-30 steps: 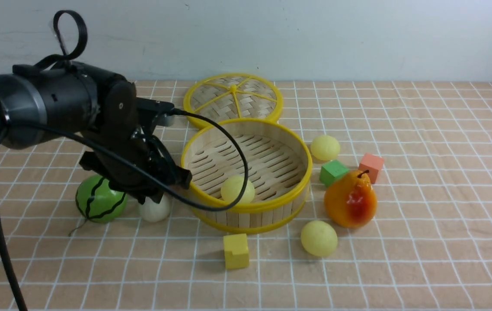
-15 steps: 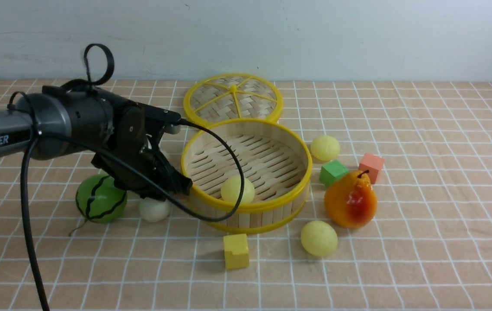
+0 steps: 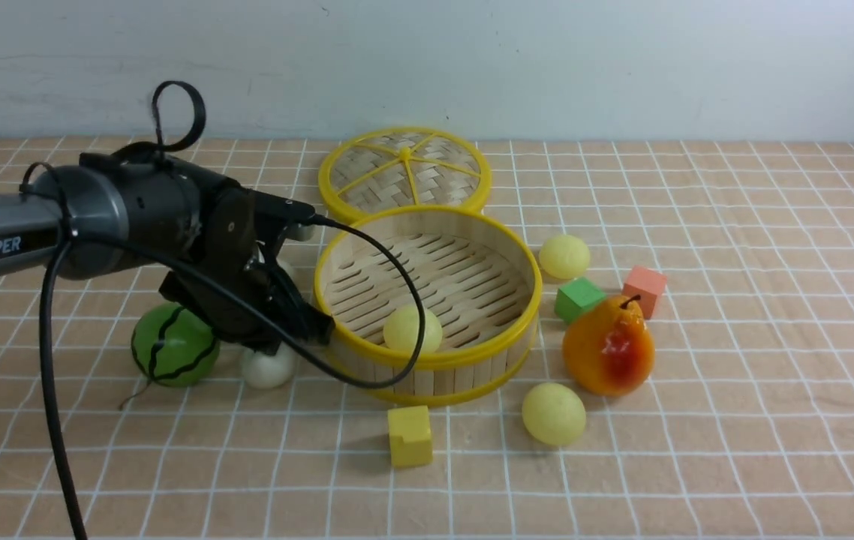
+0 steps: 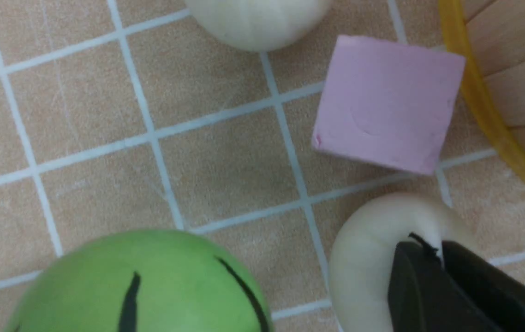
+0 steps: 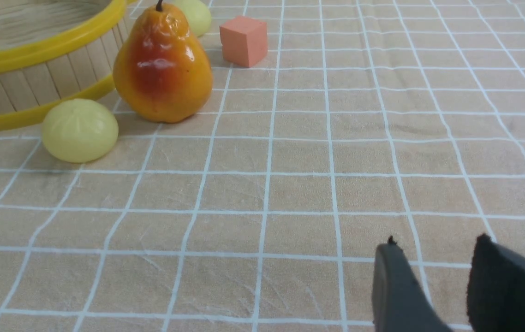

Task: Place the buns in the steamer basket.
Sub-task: Use the left arm to grab a steamed stuffed bun, then use the left arm to put the steamed stuffed bun into the steamer

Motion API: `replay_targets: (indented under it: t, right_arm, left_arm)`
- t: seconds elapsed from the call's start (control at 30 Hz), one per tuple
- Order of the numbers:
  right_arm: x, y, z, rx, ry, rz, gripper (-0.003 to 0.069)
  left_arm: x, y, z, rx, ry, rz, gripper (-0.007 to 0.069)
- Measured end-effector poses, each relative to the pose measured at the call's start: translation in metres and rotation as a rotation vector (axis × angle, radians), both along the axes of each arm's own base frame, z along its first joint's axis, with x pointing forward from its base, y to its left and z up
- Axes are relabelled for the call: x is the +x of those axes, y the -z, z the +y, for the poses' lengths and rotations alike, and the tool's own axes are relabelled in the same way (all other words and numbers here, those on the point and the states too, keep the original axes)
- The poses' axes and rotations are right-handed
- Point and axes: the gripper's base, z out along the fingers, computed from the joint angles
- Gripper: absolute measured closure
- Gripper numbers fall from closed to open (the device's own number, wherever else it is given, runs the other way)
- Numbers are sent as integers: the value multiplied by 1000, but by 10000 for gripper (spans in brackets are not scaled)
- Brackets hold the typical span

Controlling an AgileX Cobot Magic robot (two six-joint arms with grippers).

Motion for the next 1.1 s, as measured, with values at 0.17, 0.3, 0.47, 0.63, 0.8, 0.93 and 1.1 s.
replay_targets:
  t: [0.17, 0.3, 0.47, 0.63, 0.8, 0.93, 1.1]
  right_arm:
    - [0, 0, 0, 0, 0, 0, 418]
    - [0, 0, 0, 0, 0, 0, 418]
    - [0, 0, 0, 0, 0, 0, 418]
    - [0, 0, 0, 0, 0, 0, 418]
    - [0, 0, 0, 0, 0, 0, 418]
    - [0, 0, 0, 0, 0, 0, 418]
    - [0, 0, 0, 0, 0, 0, 418]
  left_arm:
    - [-14, -49, 2, -75, -18, -96, 636]
    - [-20, -83, -1, -174, 0, -228, 636]
    - [-13, -78, -15, -251, 84, -271, 636]
    - [8, -46, -42, -248, 194, -222, 636]
    - [34, -24, -48, -248, 171, -198, 636]
    - [43, -8, -51, -232, 165, -147, 626]
    - [47, -8, -52, -221, 174, -131, 531]
